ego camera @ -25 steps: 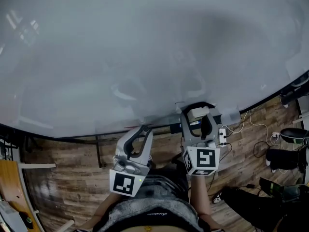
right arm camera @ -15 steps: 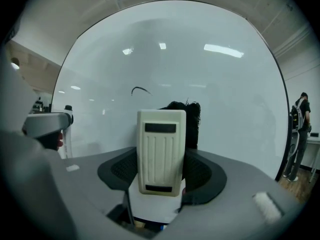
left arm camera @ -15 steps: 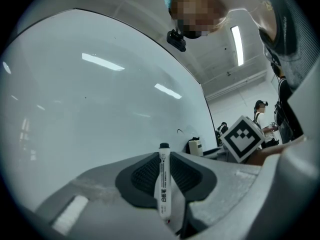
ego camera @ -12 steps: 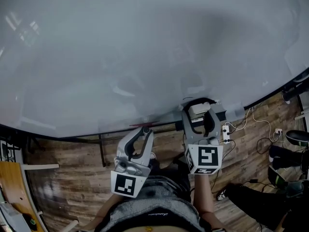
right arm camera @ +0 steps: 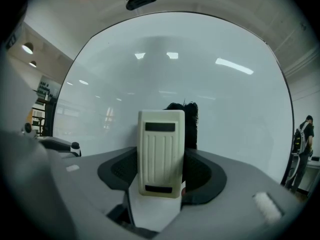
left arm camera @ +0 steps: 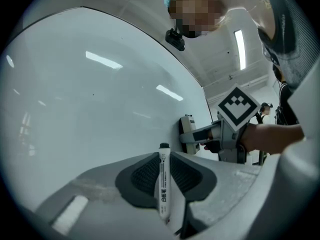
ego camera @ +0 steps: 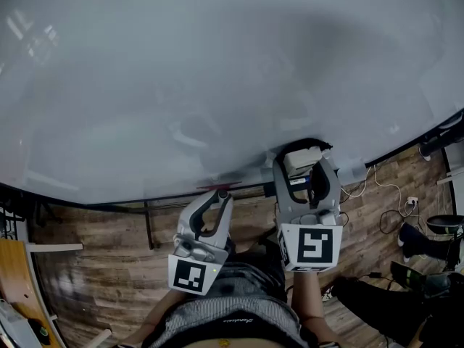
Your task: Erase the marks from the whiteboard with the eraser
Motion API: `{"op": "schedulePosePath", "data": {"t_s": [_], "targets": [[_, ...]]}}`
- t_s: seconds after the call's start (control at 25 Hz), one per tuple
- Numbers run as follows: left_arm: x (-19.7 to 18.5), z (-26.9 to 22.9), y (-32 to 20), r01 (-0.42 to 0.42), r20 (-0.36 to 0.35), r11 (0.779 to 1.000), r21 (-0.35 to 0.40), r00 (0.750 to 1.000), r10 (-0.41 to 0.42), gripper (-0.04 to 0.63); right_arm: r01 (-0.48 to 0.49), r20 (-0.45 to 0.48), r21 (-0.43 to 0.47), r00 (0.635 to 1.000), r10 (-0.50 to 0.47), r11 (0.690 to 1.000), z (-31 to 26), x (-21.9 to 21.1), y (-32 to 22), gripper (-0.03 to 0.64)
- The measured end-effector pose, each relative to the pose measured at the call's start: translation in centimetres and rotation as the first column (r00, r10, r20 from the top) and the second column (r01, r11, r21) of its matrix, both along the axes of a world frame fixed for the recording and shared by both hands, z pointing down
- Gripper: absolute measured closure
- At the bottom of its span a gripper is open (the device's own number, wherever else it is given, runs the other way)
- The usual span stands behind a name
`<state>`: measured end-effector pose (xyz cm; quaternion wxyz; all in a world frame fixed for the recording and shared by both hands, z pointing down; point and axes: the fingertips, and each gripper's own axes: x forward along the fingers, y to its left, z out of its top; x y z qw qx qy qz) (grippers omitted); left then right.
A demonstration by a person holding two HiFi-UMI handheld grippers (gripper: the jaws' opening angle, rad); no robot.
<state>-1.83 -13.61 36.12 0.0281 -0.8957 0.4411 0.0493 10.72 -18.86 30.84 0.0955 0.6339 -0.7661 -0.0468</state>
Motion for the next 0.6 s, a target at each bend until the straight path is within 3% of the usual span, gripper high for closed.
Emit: {"op": "schedulePosePath", "data": {"t_s": [0.2, 0.6], "targets": [[-0.9, 0.1, 0.1, 0.009, -0.003, 1.000, -0.010, 1.000, -0.009, 0.518, 0.011, -0.050, 0.033, 0.999, -0.010, 0.999, -0.9, -1.9, 0.2, 0.359], [-4.6, 0.0, 0.4, 0.088, 0.004, 0.996, -0.003, 0.996, -0.088, 0.518, 0.143, -0.047, 0.123, 0.989, -0.138, 0.982, -2.2, -8.7, 1.3, 0.359]]}}
